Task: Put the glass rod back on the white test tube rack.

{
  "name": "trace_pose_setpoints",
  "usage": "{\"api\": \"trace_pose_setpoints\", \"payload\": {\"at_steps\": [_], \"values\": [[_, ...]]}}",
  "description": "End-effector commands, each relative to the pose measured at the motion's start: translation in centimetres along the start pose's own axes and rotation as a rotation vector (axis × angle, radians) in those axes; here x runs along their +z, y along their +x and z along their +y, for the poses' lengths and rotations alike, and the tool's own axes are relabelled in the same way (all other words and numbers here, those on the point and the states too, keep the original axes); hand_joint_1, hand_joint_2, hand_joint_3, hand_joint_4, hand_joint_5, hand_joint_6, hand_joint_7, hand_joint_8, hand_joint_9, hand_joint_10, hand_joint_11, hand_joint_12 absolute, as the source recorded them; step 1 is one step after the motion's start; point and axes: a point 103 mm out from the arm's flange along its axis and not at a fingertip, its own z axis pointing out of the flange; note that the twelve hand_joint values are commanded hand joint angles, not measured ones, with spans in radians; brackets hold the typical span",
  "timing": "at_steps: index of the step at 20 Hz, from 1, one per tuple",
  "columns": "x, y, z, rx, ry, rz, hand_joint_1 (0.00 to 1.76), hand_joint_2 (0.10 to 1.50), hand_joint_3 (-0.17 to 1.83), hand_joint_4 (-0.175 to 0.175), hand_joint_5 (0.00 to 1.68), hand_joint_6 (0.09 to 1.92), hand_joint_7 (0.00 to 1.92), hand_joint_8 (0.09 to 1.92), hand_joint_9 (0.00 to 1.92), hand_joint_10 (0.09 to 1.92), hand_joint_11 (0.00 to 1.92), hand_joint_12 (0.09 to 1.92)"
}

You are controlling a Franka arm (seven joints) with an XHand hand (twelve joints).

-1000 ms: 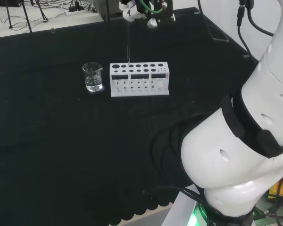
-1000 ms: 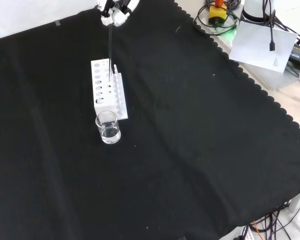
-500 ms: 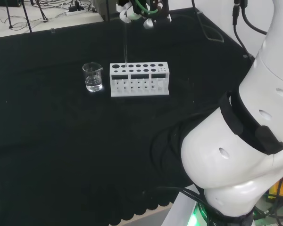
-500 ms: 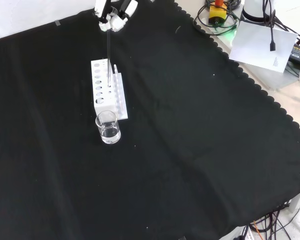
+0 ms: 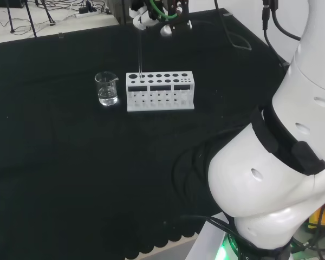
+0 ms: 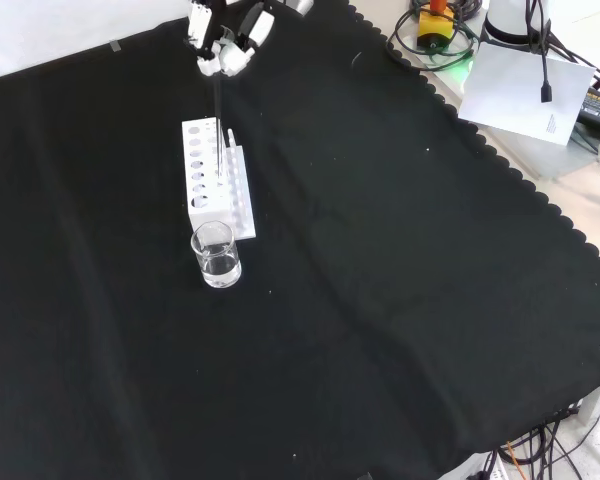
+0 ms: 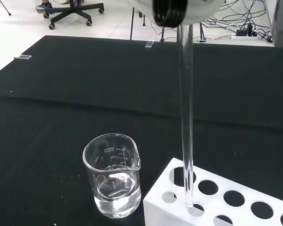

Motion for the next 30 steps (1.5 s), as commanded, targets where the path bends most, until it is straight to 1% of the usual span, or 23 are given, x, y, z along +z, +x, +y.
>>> {"api": "trace_pose_setpoints", "payload": {"at_steps": [1, 9, 14, 17, 23, 30], "values": [[0.4, -0.4, 0.3, 0.002, 0.003, -0.002, 1.3, 0.93, 0.28, -0.175, 1.07, 0.6, 1.13, 1.11, 1.68, 0.85, 1.65, 0.68], [1.5, -1.4, 0.2, 0.019, 0.024, 0.004, 1.3, 0.93, 0.28, -0.175, 1.07, 0.6, 1.13, 1.11, 1.68, 0.85, 1.65, 0.68], [3.6, -1.2, 0.3, 0.012, 0.055, 0.02, 1.3, 0.93, 0.29, -0.175, 1.07, 0.6, 1.13, 1.11, 1.68, 0.85, 1.65, 0.68], [4.7, -0.8, 0.5, 0.009, 0.064, 0.022, 1.3, 0.93, 0.29, -0.175, 1.07, 0.6, 1.13, 1.11, 1.68, 0.85, 1.65, 0.68], [5.9, -1.1, 1.2, 0.011, 0.074, 0.014, 1.3, 0.93, 0.29, -0.175, 1.07, 0.6, 1.13, 1.11, 1.68, 0.85, 1.65, 0.68], [7.6, -0.6, 2.6, -0.004, 0.097, 0.014, 1.3, 0.93, 0.29, -0.175, 1.07, 0.6, 1.13, 1.11, 1.68, 0.85, 1.65, 0.68]]}}
